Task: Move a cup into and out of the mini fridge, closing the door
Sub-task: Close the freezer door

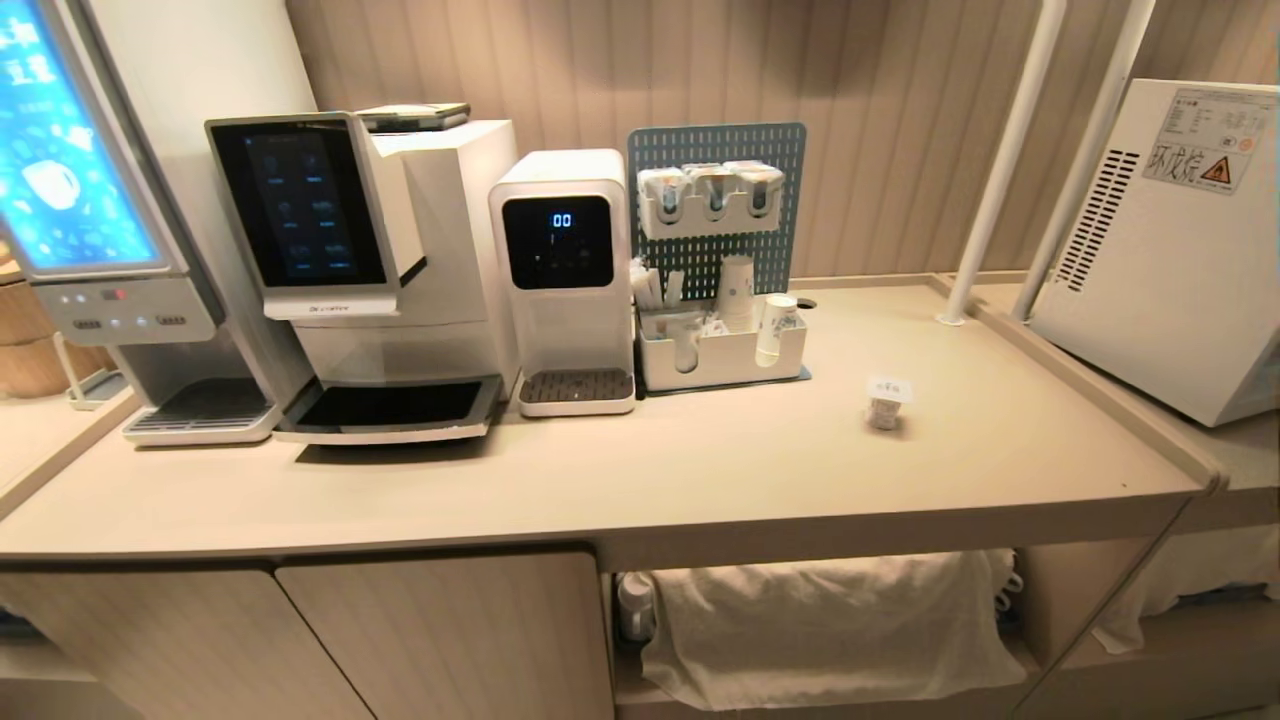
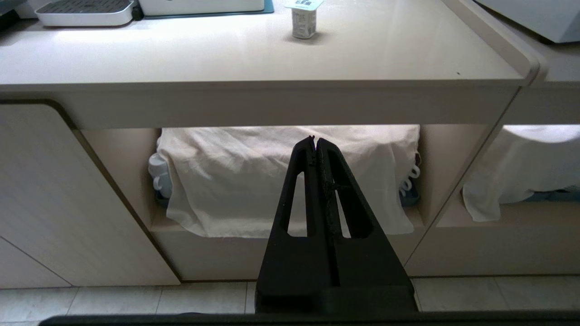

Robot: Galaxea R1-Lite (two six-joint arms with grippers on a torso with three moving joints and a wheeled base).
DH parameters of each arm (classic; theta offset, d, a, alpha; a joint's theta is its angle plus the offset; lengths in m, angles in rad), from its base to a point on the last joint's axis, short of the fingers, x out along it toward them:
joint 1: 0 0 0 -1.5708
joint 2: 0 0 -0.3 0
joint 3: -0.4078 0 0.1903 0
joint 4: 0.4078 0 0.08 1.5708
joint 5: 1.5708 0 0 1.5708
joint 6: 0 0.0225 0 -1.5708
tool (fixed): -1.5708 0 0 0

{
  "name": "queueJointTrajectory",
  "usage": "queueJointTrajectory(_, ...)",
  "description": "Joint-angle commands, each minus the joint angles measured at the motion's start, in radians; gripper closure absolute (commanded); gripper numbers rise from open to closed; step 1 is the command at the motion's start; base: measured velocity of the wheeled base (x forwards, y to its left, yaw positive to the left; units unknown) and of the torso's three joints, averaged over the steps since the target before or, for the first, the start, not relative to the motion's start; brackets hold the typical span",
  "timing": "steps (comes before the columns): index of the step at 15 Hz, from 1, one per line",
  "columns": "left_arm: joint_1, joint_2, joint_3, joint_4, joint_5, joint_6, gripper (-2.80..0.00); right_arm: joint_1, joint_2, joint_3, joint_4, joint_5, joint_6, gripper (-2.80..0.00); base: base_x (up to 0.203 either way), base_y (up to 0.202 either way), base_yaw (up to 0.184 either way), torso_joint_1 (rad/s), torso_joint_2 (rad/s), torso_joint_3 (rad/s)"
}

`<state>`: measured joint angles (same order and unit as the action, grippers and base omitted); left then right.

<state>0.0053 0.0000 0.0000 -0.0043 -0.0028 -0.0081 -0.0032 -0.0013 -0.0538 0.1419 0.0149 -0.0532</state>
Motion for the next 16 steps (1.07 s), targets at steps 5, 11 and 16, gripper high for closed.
queueJointTrajectory(5, 0.001, 0.002, 0.002, -0.002, 0.000, 0.010, 0.00, 0.000, 0.001, 0.000, 0.002, 0.000, 0.000, 0.00, -0.021, 0.000, 0.001, 0.000, 0.00, 0.001)
queueJointTrajectory(11, 0.001, 0.002, 0.002, -0.002, 0.000, 0.010, 0.00, -0.001, 0.001, 0.002, -0.002, 0.007, -0.008, 0.00, 0.001, -0.170, 0.002, 0.001, 0.00, 0.001)
queueJointTrajectory(16, 0.001, 0.002, 0.002, -0.002, 0.000, 0.007, 0.00, -0.001, 0.001, 0.002, -0.002, 0.007, -0.014, 0.00, 0.000, -0.192, -0.002, 0.003, 0.00, 0.001)
